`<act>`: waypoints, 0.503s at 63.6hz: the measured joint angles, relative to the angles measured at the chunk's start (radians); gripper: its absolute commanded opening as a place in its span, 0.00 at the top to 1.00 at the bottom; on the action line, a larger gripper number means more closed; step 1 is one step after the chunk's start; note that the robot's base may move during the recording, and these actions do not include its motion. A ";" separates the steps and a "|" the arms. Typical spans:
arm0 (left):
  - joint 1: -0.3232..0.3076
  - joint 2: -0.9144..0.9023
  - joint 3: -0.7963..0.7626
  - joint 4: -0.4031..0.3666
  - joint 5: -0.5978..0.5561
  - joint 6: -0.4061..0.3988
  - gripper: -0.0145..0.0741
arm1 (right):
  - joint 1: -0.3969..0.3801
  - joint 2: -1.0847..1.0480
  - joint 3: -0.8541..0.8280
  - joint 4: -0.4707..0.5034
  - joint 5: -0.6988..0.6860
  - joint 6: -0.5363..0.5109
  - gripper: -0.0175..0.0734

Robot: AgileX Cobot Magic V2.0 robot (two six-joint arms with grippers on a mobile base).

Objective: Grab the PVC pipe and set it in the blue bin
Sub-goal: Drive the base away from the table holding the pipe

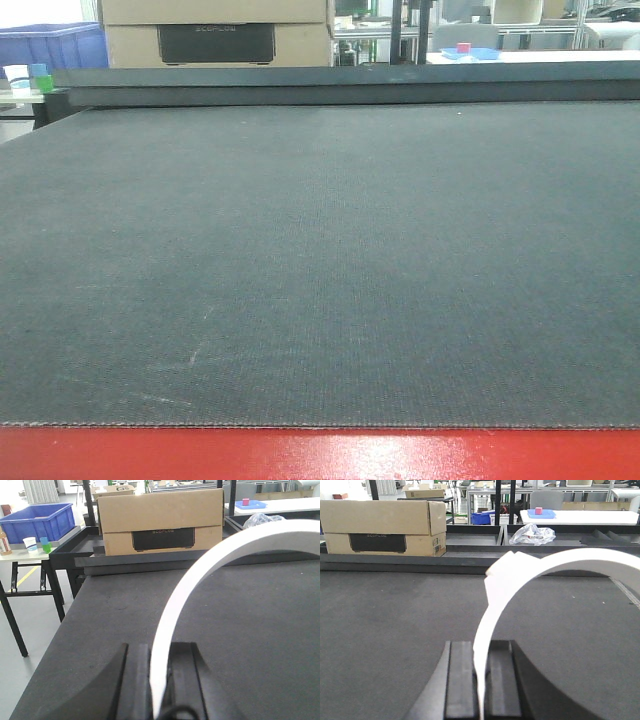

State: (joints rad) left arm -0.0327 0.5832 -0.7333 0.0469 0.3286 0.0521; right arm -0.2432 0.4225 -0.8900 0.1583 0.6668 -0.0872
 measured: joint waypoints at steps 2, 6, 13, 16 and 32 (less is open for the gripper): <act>0.000 0.000 0.000 0.000 0.000 0.000 0.96 | 0.000 0.000 0.000 0.000 0.000 0.000 0.99; 0.000 0.000 0.000 0.000 0.000 0.000 0.96 | 0.000 0.000 0.000 0.000 0.000 0.000 0.99; 0.000 0.000 0.000 0.000 0.000 0.000 0.96 | 0.000 0.000 0.000 0.000 0.000 0.000 0.99; 0.000 0.000 0.000 0.000 0.000 0.000 0.96 | 0.000 0.000 0.000 0.000 0.000 0.000 0.99; 0.000 0.000 0.000 0.000 0.000 0.000 0.96 | 0.000 0.000 0.000 0.000 0.000 0.000 0.99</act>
State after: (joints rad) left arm -0.0327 0.5832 -0.7333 0.0469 0.3286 0.0521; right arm -0.2432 0.4225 -0.8900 0.1583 0.6668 -0.0872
